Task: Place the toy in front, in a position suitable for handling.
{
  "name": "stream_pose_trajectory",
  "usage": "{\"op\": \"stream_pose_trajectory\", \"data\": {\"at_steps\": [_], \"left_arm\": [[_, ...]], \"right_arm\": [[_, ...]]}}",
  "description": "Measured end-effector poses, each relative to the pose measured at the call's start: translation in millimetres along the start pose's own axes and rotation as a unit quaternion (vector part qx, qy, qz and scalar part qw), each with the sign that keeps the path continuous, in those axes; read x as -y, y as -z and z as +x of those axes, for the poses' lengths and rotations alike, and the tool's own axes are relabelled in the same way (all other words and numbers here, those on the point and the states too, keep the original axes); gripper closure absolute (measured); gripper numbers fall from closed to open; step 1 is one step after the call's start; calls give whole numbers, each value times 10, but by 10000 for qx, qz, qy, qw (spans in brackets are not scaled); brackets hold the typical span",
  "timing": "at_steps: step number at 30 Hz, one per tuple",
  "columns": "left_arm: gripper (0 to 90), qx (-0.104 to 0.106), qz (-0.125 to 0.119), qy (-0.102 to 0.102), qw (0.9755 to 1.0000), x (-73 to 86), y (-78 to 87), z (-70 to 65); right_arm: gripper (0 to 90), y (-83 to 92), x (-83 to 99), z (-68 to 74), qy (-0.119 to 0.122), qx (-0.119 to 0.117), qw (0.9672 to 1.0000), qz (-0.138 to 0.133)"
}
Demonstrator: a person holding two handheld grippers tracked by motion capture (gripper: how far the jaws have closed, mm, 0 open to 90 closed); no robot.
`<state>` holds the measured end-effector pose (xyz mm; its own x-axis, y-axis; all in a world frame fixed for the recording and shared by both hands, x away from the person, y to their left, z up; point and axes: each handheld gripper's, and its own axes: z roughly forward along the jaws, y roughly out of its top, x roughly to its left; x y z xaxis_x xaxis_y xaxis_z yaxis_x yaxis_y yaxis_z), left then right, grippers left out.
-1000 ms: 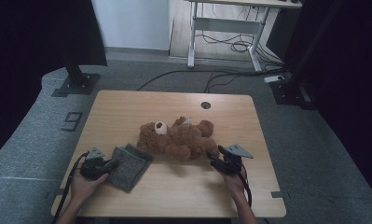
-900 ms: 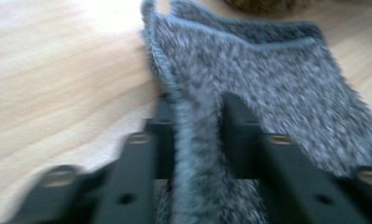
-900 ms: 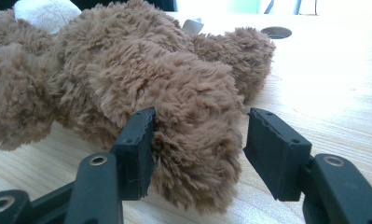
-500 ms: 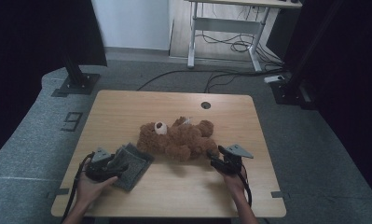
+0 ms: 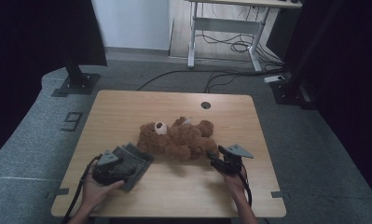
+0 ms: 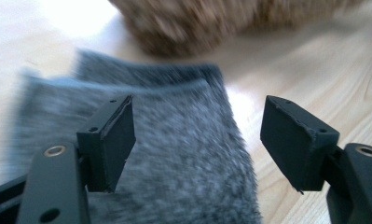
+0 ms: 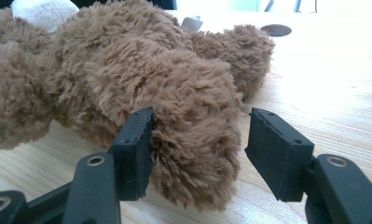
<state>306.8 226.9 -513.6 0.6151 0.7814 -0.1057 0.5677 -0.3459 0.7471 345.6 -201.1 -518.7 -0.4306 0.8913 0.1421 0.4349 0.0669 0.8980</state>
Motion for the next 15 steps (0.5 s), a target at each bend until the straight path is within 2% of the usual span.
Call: {"op": "stream_pose_trajectory", "data": {"at_steps": [4, 6, 10, 12, 15], "left_arm": [[216, 71, 304, -2, 9995, 28, -197, -49], [183, 12, 405, 21, 9992, 43, -276, -45], [180, -80, 459, -44, 9989, 56, -316, -45], [185, -182, 485, -127, 9986, 69, -336, -60], [228, -467, 475, -352, 9972, 95, -360, -95]], "right_arm": [[415, 5, -1, -5, -5, -7, 10000, 6], [415, 4, 0, -4, -4, -7, 10000, -3], [414, 6, 0, -2, -5, -7, 10000, -2], [415, 7, 0, -2, -1, -3, 10000, -9], [414, 7, 0, -1, -1, 2, 10000, -11]]}}
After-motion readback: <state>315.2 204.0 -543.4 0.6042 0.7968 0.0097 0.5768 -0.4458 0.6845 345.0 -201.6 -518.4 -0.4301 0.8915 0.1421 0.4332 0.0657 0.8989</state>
